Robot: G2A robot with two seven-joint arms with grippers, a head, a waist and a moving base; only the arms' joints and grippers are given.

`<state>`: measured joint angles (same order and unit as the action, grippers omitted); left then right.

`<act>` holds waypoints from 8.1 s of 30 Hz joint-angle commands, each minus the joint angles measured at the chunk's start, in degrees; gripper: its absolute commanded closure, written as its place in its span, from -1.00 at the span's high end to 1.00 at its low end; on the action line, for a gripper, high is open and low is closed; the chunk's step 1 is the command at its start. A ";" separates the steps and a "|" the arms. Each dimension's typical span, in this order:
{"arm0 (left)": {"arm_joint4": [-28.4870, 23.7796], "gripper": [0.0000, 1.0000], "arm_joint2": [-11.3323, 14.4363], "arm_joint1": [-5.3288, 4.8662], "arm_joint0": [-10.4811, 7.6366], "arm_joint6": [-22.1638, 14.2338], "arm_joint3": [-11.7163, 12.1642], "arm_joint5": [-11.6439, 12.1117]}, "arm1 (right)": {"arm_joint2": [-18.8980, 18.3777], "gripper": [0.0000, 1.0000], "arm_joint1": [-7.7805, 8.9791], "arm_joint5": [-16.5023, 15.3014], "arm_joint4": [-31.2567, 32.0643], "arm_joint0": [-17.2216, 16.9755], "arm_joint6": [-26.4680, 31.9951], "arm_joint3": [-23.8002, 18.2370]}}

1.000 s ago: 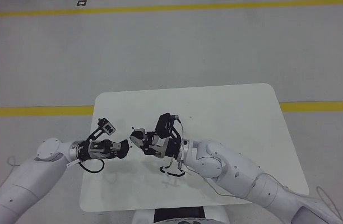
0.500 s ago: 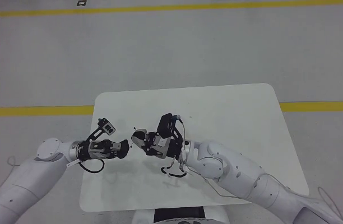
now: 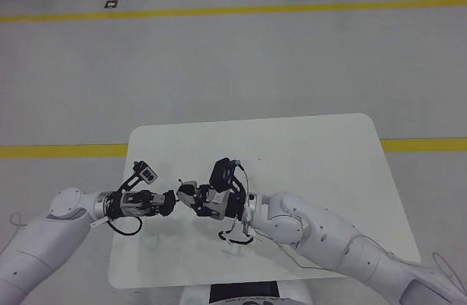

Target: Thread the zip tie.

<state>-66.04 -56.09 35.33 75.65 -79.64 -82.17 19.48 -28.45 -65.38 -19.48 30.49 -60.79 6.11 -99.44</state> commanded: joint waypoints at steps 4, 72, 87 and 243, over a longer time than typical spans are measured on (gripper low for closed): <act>0.00 -1.00 0.00 0.00 0.00 0.00 0.00 0.00 | -0.24 -1.00 0.11 0.00 0.35 -0.06 -0.61 0.60; 0.00 -1.00 0.00 0.00 0.00 0.00 0.00 0.00 | -3.35 1.00 -0.17 0.00 5.70 -3.97 -0.92 -0.52; -2.39 -1.00 0.34 0.42 0.39 3.26 -0.10 -2.81 | -5.11 1.00 0.86 2.27 16.89 -5.47 -0.46 -3.25; -23.91 -1.00 -3.14 13.67 2.36 15.22 -7.30 -17.34 | 17.33 -1.00 10.79 38.96 59.46 17.98 -10.68 -6.45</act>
<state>-89.95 -59.23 48.99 78.01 -64.42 -89.47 2.14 -11.10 -54.66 19.48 89.95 -42.79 -4.55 -105.86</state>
